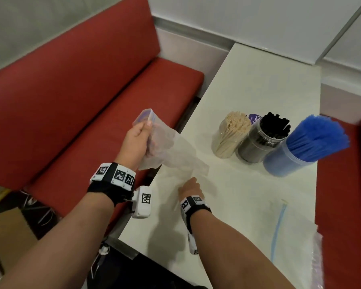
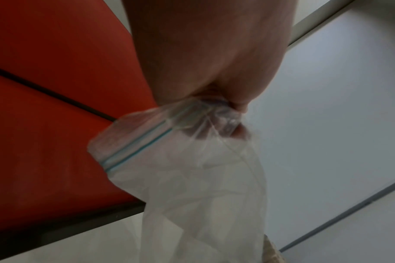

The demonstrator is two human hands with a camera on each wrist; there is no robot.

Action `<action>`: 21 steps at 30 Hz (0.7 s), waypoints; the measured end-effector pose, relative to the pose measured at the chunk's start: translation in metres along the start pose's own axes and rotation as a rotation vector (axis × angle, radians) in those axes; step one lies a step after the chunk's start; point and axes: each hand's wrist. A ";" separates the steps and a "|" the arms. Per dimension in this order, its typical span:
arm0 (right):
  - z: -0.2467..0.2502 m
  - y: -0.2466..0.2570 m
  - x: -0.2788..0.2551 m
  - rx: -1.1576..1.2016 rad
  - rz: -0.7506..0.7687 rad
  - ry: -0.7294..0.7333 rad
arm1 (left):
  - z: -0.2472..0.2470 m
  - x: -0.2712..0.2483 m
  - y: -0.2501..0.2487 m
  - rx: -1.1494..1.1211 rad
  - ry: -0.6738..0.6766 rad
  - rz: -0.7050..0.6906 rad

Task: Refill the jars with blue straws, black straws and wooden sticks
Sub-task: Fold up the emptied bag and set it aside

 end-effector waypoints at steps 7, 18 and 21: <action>0.025 -0.022 0.007 -0.075 -0.021 0.039 | -0.007 0.019 0.005 -0.067 0.003 0.043; 0.195 -0.041 0.005 0.449 0.235 -0.418 | -0.050 0.059 -0.009 -0.060 -0.091 0.046; 0.190 -0.041 0.016 0.225 0.075 -0.253 | -0.050 0.063 -0.005 -0.051 -0.142 0.078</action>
Point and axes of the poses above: each hand's wrist, its own x-axis towards the middle knuckle, its own z-axis out of the back of the hand, y = z × x, and after that the axes turned 9 degrees about -x, right-handed
